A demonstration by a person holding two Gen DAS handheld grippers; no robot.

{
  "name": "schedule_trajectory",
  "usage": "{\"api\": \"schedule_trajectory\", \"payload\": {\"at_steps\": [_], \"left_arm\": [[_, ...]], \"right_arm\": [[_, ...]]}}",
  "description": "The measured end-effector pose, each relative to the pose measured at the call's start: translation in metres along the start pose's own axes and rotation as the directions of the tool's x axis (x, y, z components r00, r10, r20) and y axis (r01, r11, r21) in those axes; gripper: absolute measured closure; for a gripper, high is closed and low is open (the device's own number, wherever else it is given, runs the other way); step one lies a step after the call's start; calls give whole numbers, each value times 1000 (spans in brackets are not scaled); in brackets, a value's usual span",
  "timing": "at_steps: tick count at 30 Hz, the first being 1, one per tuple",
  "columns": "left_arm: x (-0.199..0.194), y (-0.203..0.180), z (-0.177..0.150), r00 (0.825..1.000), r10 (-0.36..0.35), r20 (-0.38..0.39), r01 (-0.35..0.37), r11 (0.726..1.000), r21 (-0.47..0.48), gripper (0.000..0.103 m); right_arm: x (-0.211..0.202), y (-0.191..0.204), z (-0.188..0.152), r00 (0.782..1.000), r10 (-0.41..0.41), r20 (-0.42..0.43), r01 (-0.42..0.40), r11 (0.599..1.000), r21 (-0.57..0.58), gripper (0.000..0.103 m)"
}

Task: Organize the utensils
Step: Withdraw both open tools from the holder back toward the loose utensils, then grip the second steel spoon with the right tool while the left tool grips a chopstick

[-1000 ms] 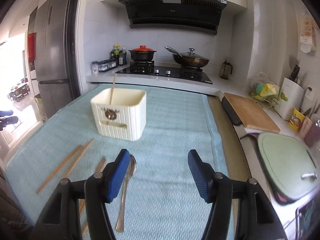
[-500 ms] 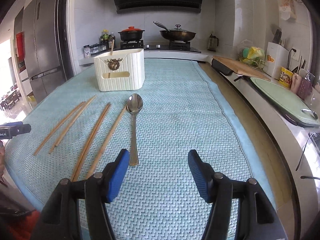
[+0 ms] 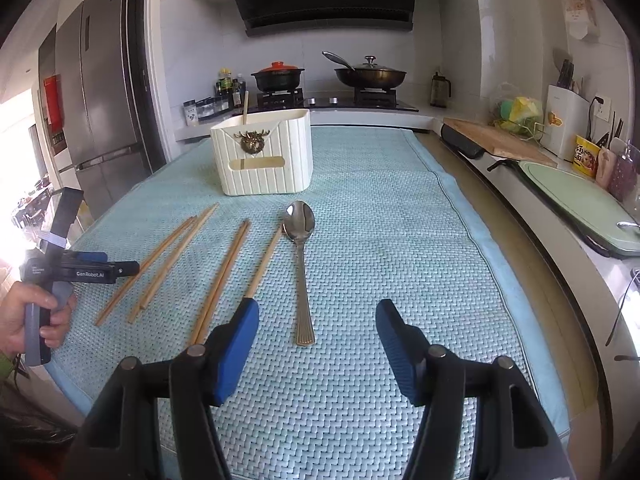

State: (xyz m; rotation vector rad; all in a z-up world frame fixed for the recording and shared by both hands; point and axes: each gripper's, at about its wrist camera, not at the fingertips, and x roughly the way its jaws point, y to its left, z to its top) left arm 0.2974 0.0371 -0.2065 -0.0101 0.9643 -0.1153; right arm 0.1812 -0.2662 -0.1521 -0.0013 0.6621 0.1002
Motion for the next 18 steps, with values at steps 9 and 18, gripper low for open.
{"api": "schedule_trajectory", "payload": {"at_steps": [9,18], "left_arm": [[5,-1,7,1000,12,-12,-12,1000,3,1],[14,-5,15,998,50,-28,-50,998,25,2]], "right_arm": [[5,-3,-1,1000,7,-13,-6,1000,18,41],[2,0,0,1000,17,-5,-17,1000,14,41]]}}
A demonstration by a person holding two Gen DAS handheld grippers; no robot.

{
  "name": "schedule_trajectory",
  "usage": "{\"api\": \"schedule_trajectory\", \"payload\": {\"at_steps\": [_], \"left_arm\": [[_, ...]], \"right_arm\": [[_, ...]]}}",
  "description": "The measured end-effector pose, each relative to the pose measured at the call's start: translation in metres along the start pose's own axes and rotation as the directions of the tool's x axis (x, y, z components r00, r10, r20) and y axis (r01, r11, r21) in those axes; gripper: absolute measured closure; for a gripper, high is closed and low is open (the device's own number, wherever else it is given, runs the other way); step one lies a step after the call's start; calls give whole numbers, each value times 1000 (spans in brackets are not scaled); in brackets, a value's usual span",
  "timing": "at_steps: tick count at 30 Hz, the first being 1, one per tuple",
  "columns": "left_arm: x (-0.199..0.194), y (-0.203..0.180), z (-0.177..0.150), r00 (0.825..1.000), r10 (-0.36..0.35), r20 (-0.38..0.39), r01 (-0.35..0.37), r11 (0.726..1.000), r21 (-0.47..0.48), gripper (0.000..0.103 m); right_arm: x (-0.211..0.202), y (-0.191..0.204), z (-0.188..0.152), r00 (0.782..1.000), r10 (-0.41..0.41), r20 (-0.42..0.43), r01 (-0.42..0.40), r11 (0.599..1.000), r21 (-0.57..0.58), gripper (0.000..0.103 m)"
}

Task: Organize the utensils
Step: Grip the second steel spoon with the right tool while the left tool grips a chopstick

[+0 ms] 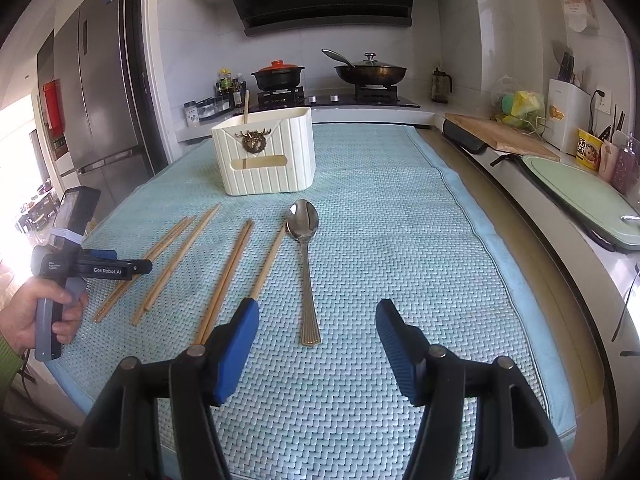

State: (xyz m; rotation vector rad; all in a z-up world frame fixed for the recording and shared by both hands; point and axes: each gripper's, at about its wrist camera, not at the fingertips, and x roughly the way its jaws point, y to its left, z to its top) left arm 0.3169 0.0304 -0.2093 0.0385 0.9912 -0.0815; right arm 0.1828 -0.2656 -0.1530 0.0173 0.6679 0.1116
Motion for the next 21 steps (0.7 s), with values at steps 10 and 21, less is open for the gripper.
{"api": "schedule_trajectory", "payload": {"at_steps": [10,21], "left_arm": [[-5,27,8,997,-63,42,68,990,-125,2],[25,42,37,999,50,-11,-50,997,-61,3]], "right_arm": [[7,-4,-3,1000,12,-23,-11,1000,20,41],[48,-16,7,991,-21,-133,16,999,-38,41]]}}
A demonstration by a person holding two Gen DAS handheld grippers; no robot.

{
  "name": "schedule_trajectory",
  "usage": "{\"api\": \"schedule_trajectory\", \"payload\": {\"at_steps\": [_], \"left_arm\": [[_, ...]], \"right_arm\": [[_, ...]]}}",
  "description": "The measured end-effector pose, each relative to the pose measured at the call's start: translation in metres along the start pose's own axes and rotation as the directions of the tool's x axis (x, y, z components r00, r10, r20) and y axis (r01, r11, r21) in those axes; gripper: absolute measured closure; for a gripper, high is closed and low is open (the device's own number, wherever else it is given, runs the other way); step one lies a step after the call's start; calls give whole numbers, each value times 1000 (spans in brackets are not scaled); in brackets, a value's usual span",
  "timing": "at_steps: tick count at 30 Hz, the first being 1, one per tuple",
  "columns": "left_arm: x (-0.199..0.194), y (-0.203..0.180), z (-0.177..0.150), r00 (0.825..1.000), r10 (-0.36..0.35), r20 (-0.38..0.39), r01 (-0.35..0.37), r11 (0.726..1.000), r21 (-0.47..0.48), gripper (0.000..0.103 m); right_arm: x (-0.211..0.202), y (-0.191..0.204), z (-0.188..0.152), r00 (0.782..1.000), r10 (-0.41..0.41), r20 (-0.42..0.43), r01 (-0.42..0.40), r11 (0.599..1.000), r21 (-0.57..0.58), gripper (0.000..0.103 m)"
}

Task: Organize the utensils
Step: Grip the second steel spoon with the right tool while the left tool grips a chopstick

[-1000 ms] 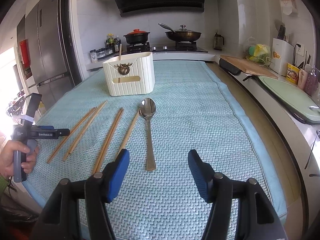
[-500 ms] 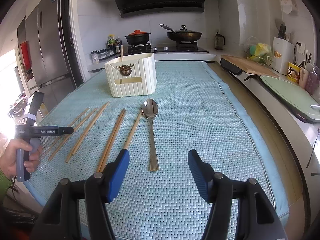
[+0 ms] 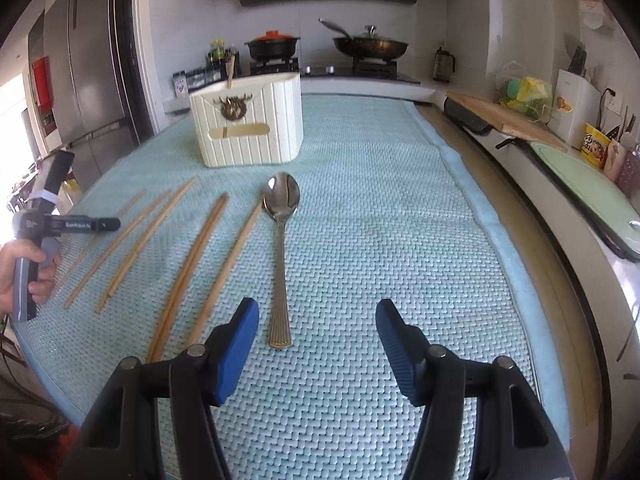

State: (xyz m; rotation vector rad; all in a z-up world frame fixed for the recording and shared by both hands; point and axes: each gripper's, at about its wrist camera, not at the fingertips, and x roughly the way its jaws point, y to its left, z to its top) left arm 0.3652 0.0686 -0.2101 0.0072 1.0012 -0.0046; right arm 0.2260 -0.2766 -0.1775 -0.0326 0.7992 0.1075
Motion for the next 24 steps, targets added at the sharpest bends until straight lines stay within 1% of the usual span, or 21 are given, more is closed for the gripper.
{"api": "schedule_trajectory", "payload": {"at_steps": [3,5,9,12,15,20,22,24], "left_arm": [[5,6,5,1000,-7,-10,7,1000,6,2],[9,6,9,1000,-11,-12,11,1000,16,1],[13,8,14,1000,-21,-14,21,999,27,0],[16,9,18,1000,-20,-9,20,999,34,0],[17,8,19,1000,-20,-9,20,999,39,0],[16,6,17,999,-49,-22,50,997,63,0],[21,5,24,998,-53,-32,56,996,73,0],[26,4,34,998,-58,-39,61,995,76,0]], "right_arm": [[22,2,5,997,52,-63,-53,999,-14,41],[33,8,9,995,70,-73,-73,997,-40,41],[63,17,20,993,42,-109,-51,995,-86,41],[82,19,29,988,34,-148,-46,996,-81,41],[93,23,40,987,39,-157,-53,995,-85,40],[109,27,55,989,32,-147,-46,995,-91,39],[117,28,62,989,21,-149,-36,995,-95,39],[123,29,70,987,28,-157,-42,995,-89,39]]}}
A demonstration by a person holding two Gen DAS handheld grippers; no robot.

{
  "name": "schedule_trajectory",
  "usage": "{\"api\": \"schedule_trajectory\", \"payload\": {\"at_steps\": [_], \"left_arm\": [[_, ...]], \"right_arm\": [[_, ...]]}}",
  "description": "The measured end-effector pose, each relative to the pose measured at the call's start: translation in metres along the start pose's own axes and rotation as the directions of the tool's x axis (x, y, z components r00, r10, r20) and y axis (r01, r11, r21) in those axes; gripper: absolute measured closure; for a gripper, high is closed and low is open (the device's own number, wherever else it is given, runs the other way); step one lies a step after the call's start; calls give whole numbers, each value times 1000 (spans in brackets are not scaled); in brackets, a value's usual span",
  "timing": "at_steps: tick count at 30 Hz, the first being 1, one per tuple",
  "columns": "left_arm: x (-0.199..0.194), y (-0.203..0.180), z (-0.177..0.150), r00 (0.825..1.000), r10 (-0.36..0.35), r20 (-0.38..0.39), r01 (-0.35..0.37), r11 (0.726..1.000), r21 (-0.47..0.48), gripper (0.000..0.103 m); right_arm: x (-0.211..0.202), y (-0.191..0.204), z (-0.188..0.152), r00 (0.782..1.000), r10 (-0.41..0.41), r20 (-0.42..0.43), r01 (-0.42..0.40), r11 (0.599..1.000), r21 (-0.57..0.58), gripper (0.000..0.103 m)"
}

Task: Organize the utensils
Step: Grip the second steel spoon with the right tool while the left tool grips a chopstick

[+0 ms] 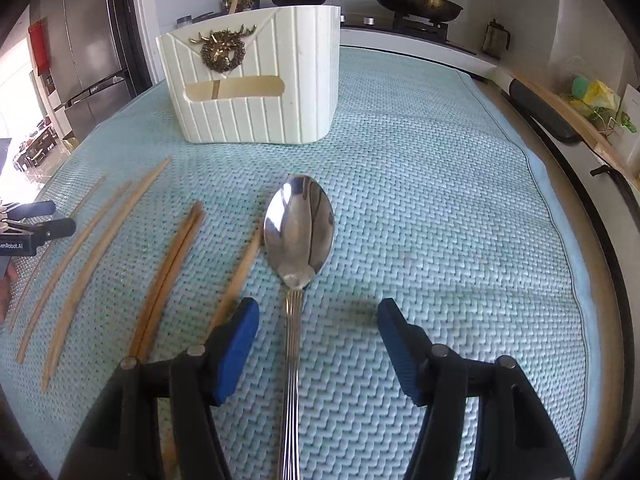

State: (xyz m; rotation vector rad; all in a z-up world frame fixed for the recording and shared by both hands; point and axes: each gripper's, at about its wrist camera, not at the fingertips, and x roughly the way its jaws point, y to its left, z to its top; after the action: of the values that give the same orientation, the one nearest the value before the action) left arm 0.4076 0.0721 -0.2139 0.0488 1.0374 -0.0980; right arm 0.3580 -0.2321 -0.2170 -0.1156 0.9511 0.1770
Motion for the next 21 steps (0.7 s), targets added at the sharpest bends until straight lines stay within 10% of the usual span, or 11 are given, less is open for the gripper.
{"api": "schedule_trajectory", "payload": {"at_steps": [9,21], "left_arm": [[19,-6,30,999,0,-32,1,999,34,2],[9,-26,29,997,-72,-15,73,993,94,98]], "right_arm": [[22,7,38,1000,0,-26,-1,1000,-28,41],[39,4,72,999,21,-41,-21,1000,-19,62]]}}
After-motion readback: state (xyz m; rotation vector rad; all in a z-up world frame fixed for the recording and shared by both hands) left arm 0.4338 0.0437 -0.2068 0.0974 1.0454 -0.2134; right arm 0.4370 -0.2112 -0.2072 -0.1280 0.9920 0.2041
